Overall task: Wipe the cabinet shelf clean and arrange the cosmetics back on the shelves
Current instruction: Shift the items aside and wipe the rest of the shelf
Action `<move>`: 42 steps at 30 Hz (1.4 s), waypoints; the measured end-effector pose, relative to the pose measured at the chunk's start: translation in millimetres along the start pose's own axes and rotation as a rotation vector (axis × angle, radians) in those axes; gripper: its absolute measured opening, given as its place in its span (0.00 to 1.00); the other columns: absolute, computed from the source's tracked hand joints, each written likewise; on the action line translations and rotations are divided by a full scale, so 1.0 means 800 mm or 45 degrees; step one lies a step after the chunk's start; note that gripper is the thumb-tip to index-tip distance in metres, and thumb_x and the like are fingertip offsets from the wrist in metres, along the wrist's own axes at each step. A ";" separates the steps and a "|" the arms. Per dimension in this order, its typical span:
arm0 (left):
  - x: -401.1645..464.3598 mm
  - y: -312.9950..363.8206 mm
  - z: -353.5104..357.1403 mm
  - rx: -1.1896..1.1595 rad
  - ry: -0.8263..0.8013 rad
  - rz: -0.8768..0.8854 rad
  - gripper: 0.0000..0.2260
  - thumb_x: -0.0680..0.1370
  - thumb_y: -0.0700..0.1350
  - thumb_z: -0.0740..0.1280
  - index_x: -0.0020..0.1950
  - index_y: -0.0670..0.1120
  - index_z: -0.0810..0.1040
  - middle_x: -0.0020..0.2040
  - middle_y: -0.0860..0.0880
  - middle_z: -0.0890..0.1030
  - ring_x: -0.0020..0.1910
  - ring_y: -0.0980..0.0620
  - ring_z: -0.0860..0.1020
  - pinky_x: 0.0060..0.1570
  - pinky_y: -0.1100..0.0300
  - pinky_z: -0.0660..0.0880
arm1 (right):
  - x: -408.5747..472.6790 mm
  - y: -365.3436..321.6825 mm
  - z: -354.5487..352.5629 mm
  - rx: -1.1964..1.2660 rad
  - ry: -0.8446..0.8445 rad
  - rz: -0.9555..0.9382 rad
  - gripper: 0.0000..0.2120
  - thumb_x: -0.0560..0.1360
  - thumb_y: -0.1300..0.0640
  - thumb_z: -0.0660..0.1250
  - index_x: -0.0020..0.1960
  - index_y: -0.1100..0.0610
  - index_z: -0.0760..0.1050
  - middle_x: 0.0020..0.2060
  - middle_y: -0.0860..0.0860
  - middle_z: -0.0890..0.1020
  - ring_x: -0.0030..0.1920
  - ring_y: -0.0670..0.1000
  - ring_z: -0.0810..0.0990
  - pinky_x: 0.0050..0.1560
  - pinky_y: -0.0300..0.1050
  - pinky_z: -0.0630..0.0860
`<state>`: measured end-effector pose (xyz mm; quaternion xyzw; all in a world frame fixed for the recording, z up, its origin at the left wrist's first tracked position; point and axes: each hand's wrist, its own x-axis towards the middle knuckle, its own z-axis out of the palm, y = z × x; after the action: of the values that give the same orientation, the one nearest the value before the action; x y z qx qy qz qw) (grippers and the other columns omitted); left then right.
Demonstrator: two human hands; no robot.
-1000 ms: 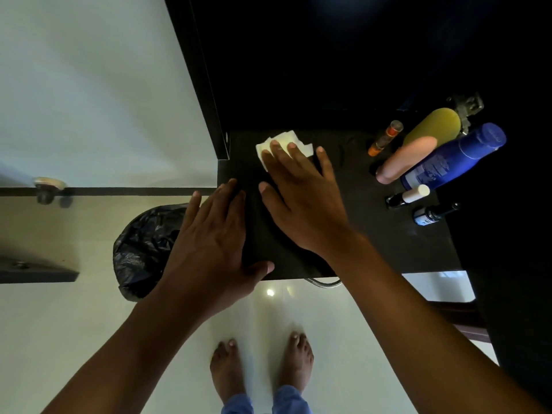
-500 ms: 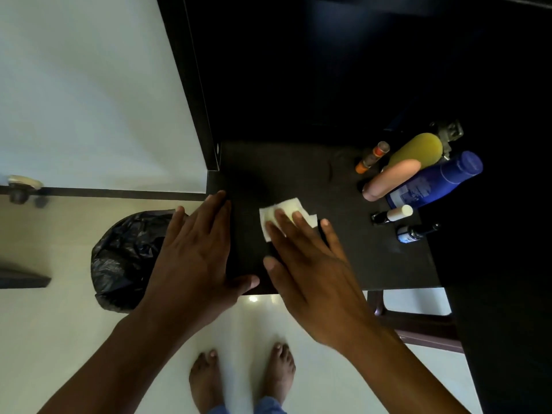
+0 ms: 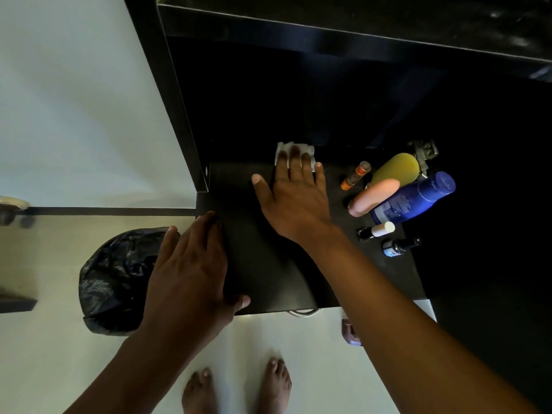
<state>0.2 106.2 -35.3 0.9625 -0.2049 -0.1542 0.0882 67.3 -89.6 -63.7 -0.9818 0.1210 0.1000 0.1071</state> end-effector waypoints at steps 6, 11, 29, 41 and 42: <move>0.012 0.026 -0.020 0.143 -0.048 0.005 0.54 0.67 0.68 0.74 0.81 0.46 0.50 0.80 0.44 0.55 0.78 0.44 0.59 0.80 0.49 0.55 | 0.006 0.015 -0.003 -0.051 0.020 0.149 0.39 0.83 0.35 0.42 0.83 0.61 0.44 0.82 0.62 0.46 0.82 0.60 0.40 0.81 0.60 0.39; 0.027 0.027 -0.023 0.141 -0.107 0.040 0.60 0.66 0.65 0.78 0.83 0.45 0.43 0.82 0.45 0.46 0.83 0.42 0.46 0.81 0.49 0.53 | -0.047 0.001 0.012 0.039 0.041 0.202 0.37 0.84 0.37 0.43 0.83 0.60 0.42 0.82 0.61 0.43 0.82 0.60 0.39 0.81 0.57 0.38; 0.035 0.016 -0.022 0.029 -0.148 0.124 0.63 0.66 0.65 0.78 0.83 0.46 0.38 0.83 0.47 0.41 0.83 0.44 0.42 0.80 0.52 0.49 | -0.041 -0.001 0.003 -0.033 0.046 0.123 0.36 0.83 0.38 0.44 0.83 0.59 0.49 0.83 0.60 0.50 0.83 0.60 0.47 0.82 0.58 0.42; 0.032 0.000 -0.012 -0.127 -0.155 0.080 0.71 0.63 0.67 0.79 0.79 0.42 0.27 0.82 0.45 0.31 0.81 0.45 0.32 0.81 0.52 0.42 | -0.014 -0.049 0.023 0.110 0.096 -0.369 0.29 0.83 0.44 0.49 0.82 0.53 0.57 0.82 0.52 0.57 0.83 0.52 0.51 0.81 0.60 0.43; 0.032 -0.001 -0.012 -0.108 -0.158 0.078 0.70 0.63 0.68 0.77 0.79 0.41 0.27 0.81 0.43 0.31 0.81 0.45 0.31 0.81 0.53 0.40 | -0.023 -0.048 0.025 0.102 0.114 -0.430 0.28 0.83 0.45 0.47 0.81 0.53 0.60 0.82 0.52 0.60 0.82 0.52 0.53 0.81 0.60 0.44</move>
<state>26.1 97.4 -33.4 0.9398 -0.2326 -0.2195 0.1209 56.2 -44.8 -71.8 -0.9865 -0.0371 0.0320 0.1561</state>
